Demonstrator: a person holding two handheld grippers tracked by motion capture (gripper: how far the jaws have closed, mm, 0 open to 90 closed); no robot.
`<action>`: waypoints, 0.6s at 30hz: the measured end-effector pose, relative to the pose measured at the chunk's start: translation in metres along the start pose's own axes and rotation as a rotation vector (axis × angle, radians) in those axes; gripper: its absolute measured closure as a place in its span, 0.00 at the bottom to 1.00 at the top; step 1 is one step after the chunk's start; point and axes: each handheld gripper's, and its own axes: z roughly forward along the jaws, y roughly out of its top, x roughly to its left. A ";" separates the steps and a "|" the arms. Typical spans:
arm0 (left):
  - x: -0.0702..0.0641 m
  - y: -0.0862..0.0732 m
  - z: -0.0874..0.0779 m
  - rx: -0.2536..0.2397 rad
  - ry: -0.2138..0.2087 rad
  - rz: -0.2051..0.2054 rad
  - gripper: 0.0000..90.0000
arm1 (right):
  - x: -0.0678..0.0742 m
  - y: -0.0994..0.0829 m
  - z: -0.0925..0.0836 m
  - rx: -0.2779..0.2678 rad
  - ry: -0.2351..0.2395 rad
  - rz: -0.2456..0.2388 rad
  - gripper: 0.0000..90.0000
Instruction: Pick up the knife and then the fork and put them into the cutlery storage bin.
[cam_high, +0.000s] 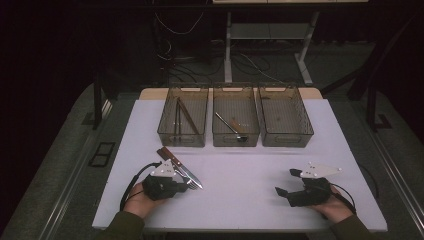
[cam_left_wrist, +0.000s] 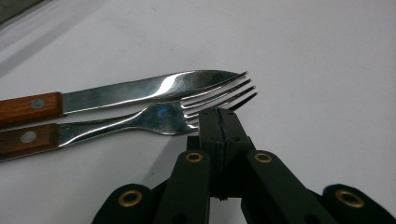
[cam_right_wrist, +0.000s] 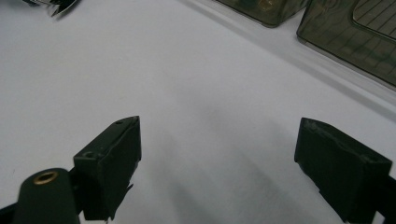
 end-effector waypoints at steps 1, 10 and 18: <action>-0.001 0.000 0.001 0.004 -0.003 0.003 0.99 | 0.000 0.000 0.000 0.000 0.000 -0.001 0.17; 0.001 0.004 0.005 -0.006 -0.010 0.006 0.99 | 0.000 0.000 0.001 0.005 -0.002 -0.006 0.17; 0.002 0.008 0.009 -0.018 -0.018 0.002 0.99 | 0.000 0.000 0.002 0.010 -0.001 -0.008 0.16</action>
